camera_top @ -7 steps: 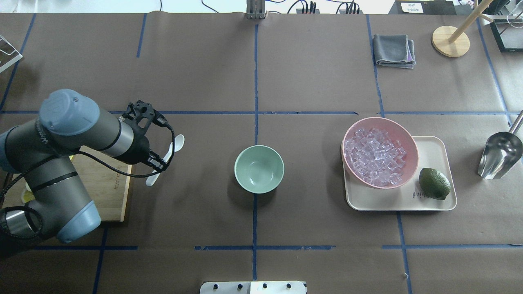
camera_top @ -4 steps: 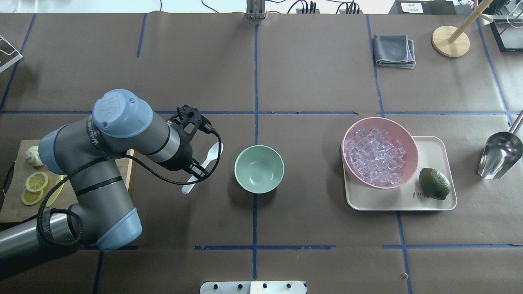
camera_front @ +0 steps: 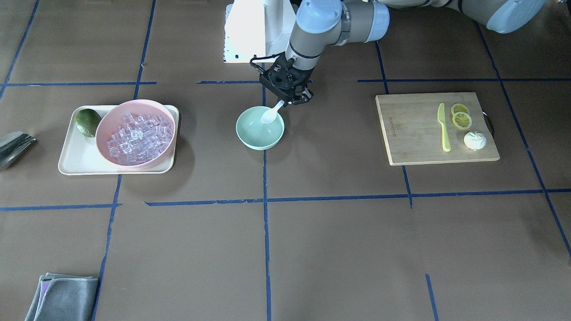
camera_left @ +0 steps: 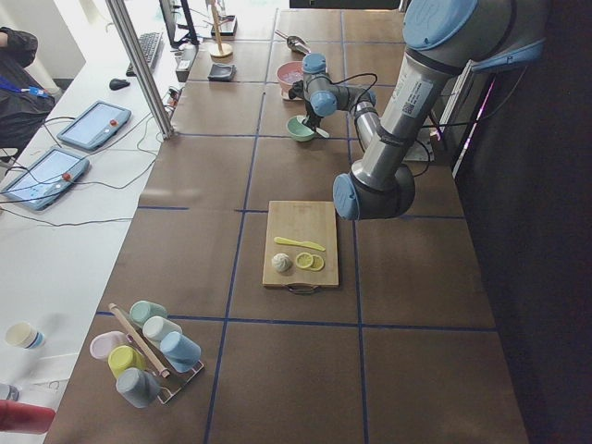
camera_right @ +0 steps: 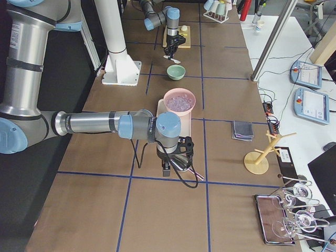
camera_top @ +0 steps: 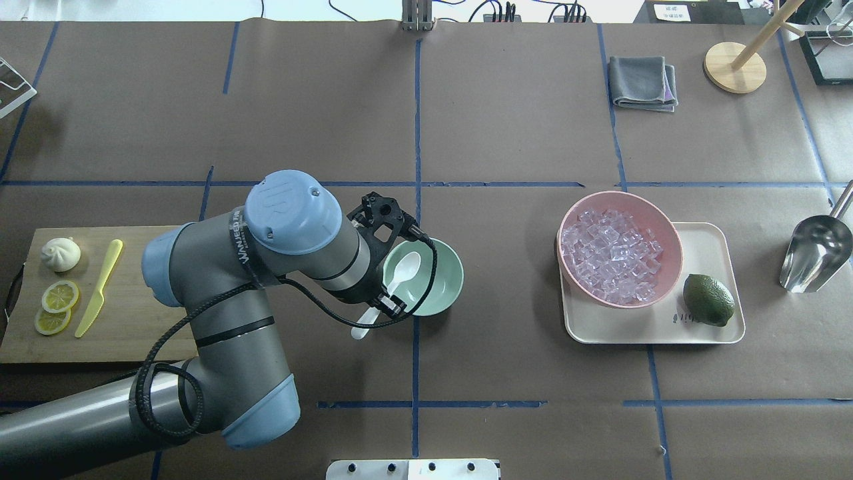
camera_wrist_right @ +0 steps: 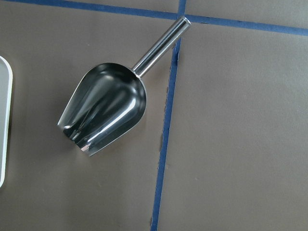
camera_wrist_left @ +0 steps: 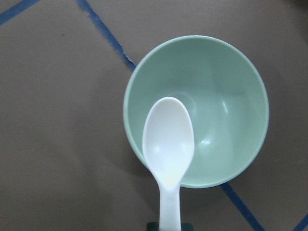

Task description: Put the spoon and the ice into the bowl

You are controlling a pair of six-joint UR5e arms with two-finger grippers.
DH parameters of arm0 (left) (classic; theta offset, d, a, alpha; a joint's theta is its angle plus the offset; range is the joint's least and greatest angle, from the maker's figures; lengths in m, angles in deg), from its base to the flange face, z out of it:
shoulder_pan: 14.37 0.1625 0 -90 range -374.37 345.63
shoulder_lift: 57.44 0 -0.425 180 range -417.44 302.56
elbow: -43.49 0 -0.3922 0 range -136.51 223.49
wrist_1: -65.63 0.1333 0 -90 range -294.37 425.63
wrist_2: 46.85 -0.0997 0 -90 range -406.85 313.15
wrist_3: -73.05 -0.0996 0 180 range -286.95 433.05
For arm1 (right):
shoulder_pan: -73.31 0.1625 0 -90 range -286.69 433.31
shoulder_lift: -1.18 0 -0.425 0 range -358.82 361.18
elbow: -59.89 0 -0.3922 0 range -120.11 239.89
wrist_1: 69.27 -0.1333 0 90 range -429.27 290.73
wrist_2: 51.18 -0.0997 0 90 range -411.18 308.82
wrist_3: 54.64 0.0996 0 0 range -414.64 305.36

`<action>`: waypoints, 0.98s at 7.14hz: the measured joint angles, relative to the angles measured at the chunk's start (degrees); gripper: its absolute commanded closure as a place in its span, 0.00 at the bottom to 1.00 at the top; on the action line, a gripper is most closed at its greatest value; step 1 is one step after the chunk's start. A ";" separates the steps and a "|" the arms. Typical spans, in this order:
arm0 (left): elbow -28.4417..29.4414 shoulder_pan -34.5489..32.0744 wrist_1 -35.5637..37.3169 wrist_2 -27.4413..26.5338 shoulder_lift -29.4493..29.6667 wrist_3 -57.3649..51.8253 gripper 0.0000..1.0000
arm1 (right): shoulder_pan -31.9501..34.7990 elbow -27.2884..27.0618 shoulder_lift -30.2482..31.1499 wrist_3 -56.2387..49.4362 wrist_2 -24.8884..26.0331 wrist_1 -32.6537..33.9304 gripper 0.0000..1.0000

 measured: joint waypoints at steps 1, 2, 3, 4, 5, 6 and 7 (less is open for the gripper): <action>2.07 0.32 0.18 -0.48 2.02 0.58 0.37 | -0.02 0.25 -0.01 -0.03 0.00 0.00 0.00; 3.44 0.43 0.23 -1.56 3.09 0.82 0.08 | -0.04 0.40 -0.02 -0.05 0.00 0.00 0.00; 4.09 0.45 0.19 -2.93 3.51 0.95 0.01 | -0.05 0.44 -0.02 -0.06 0.00 0.00 0.00; 4.26 0.48 0.03 -3.68 3.65 0.98 0.01 | -0.05 0.46 -0.02 -0.06 0.00 0.00 0.00; 4.09 0.42 0.02 -3.99 3.66 0.97 0.01 | -0.05 0.48 -0.02 -0.06 0.00 0.00 0.00; 3.71 0.00 0.32 -4.05 3.52 0.90 0.01 | -0.05 0.47 -0.05 -0.02 -0.02 -0.02 0.00; 3.00 -1.12 1.26 -3.88 2.82 0.59 0.01 | -0.05 0.38 -0.17 -0.02 -0.04 -0.08 0.00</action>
